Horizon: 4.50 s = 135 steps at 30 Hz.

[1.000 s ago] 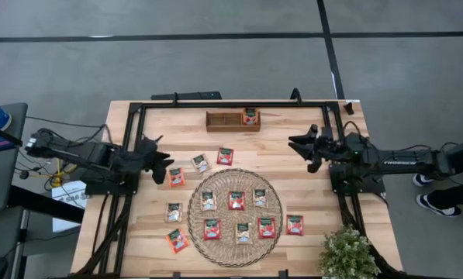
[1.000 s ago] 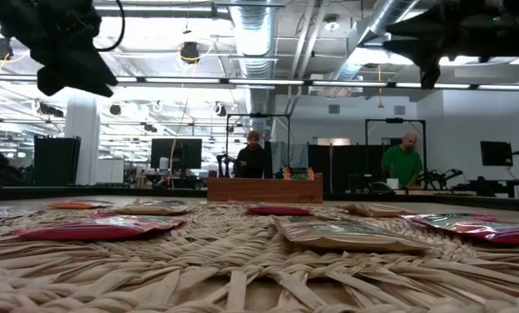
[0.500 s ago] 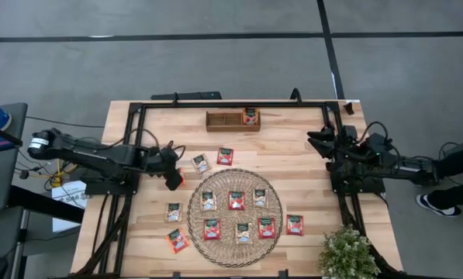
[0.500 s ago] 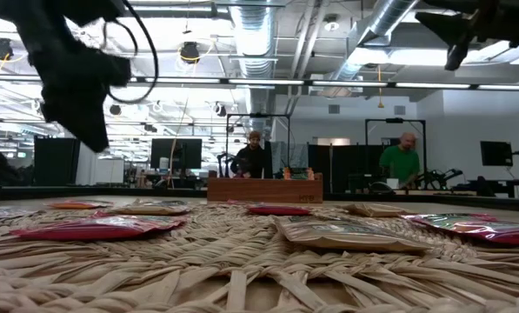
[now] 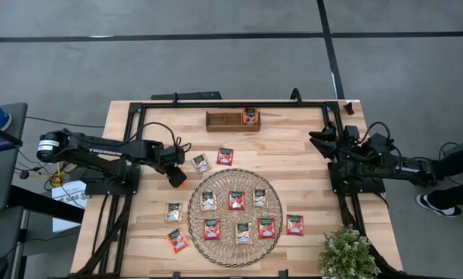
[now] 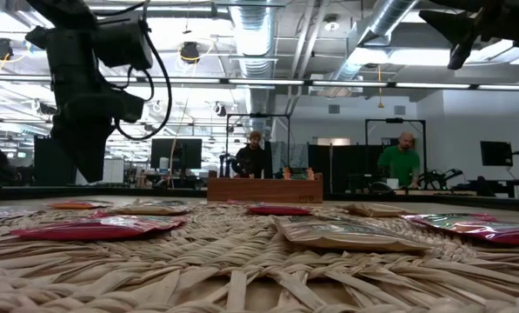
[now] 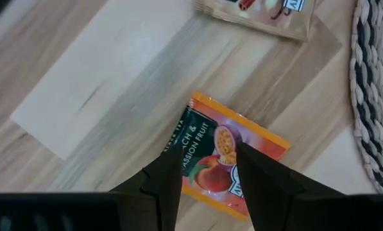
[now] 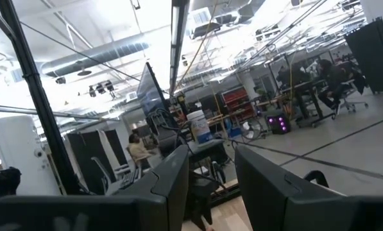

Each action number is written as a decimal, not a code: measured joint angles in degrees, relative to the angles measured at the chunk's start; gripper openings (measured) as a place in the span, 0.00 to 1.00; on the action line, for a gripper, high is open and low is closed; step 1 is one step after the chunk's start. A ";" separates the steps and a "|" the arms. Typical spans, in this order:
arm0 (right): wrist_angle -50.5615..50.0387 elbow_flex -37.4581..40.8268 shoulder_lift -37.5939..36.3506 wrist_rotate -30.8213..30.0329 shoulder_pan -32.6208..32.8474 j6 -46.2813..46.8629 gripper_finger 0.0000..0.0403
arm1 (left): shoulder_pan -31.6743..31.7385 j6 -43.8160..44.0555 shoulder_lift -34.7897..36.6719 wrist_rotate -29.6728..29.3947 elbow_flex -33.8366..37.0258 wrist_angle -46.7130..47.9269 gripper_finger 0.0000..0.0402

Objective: Pick & Place Tea
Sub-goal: Put the orange tea bag into the right section of the wooden organizer

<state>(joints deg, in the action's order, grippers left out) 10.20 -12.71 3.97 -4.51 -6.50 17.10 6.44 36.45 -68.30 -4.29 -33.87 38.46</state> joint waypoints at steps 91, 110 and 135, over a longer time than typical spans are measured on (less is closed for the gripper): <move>-5.55 -0.07 0.04 0.09 0.02 3.93 0.30 | 8.15 -7.83 -13.44 13.39 -11.35 2.79 0.08; -6.88 -0.07 0.04 0.11 0.02 3.93 0.30 | 5.83 -2.12 -22.14 9.99 -12.61 1.04 0.36; -6.88 -0.04 0.04 0.23 0.02 3.93 0.30 | 4.32 -3.40 -27.07 -2.16 -16.12 9.02 0.00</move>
<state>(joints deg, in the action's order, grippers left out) 3.31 -12.75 4.01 -4.29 -6.48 21.04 10.76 33.04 -95.37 -6.45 -49.99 47.48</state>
